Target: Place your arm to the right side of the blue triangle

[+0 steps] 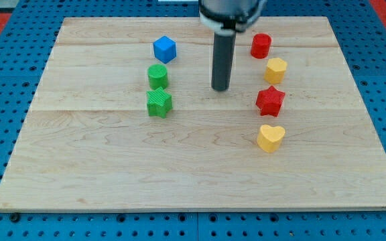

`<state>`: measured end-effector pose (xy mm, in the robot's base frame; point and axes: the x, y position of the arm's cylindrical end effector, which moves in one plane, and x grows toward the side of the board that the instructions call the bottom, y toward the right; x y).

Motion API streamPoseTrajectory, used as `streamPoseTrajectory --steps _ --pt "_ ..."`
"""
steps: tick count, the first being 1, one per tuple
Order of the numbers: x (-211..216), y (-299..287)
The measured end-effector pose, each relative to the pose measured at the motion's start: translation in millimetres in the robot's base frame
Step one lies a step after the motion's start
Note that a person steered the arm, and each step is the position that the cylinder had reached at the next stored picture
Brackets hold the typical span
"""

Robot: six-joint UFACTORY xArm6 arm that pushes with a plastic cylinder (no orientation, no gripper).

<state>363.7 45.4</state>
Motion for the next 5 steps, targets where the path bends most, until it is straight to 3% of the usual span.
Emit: streamPoseTrajectory --steps 3,5 --pt "-171.5 24.9" --pt "-172.0 21.2"
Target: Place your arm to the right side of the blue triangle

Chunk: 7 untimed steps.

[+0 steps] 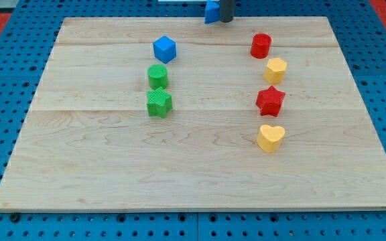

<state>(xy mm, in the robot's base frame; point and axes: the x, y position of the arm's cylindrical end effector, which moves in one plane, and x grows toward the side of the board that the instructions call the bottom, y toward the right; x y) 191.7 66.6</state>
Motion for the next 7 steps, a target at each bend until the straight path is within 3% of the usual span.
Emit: streamPoseTrajectory --steps 1,2,3,5,7 --pt "2.3 -31.1" --pt "1.8 -117.6" --pt "0.3 -155.1" --pt "1.5 -150.9" --pt "0.6 2.8"
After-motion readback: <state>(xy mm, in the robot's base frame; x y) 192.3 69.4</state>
